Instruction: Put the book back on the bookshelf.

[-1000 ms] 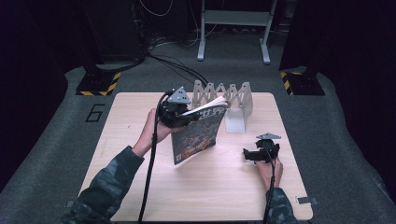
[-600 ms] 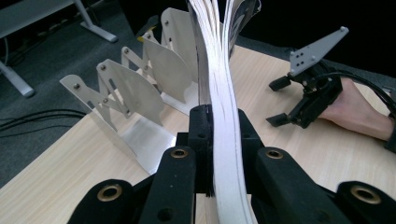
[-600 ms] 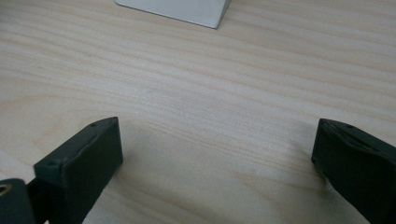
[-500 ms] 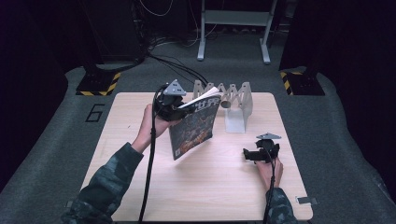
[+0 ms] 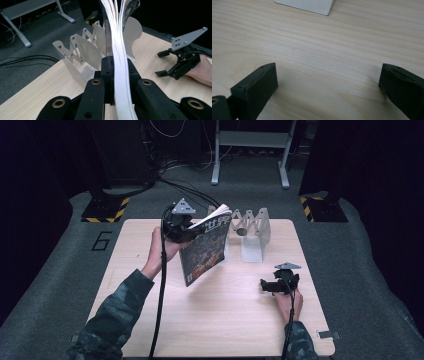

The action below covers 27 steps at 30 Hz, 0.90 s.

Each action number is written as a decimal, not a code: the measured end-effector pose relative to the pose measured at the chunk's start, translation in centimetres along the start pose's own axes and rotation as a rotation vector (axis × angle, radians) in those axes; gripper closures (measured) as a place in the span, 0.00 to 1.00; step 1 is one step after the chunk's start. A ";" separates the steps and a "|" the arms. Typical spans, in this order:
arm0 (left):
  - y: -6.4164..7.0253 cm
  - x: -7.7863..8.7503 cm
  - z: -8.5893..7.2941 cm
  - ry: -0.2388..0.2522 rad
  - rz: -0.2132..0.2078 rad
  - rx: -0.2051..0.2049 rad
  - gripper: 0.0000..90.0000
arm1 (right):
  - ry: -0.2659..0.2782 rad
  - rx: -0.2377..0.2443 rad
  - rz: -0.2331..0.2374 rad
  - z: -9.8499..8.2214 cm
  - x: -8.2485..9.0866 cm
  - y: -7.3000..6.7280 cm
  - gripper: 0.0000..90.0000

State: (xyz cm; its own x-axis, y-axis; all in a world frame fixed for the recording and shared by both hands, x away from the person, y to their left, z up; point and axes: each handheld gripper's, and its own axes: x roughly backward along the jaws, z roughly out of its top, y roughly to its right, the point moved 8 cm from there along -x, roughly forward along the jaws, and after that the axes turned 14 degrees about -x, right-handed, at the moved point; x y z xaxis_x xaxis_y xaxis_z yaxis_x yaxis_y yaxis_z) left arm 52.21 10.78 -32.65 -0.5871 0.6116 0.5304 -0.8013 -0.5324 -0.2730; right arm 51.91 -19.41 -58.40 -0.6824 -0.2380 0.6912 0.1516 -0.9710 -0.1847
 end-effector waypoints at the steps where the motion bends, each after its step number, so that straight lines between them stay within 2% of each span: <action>1: -0.1 0.0 0.0 0.000 0.002 0.004 0.91 | 0.000 0.000 0.000 0.0 0.0 0.0 0.02; 10: -1.7 -0.6 -0.1 0.005 0.049 0.052 0.91 | -0.001 0.001 0.001 0.0 0.0 0.0 0.02; 17: -2.0 -1.3 0.4 0.006 0.066 0.065 0.91 | -0.003 0.000 -0.001 0.0 0.0 0.0 0.02; 19: -2.1 -1.6 0.6 0.016 0.080 0.086 0.91 | -0.002 -0.004 -0.001 0.0 0.0 0.0 0.02; 27: -3.2 -3.1 0.4 0.002 0.125 0.128 0.91 | 0.002 -0.010 -0.002 0.0 0.0 0.0 0.03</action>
State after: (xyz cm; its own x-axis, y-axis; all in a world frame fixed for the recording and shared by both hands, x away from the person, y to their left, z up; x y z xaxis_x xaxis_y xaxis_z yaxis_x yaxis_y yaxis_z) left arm 56.60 10.33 -33.13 -0.6816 0.5374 0.4967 -0.7010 -0.6743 -0.2324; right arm 51.91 -19.43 -58.37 -0.6838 -0.2362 0.6904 0.1431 -0.9712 -0.1904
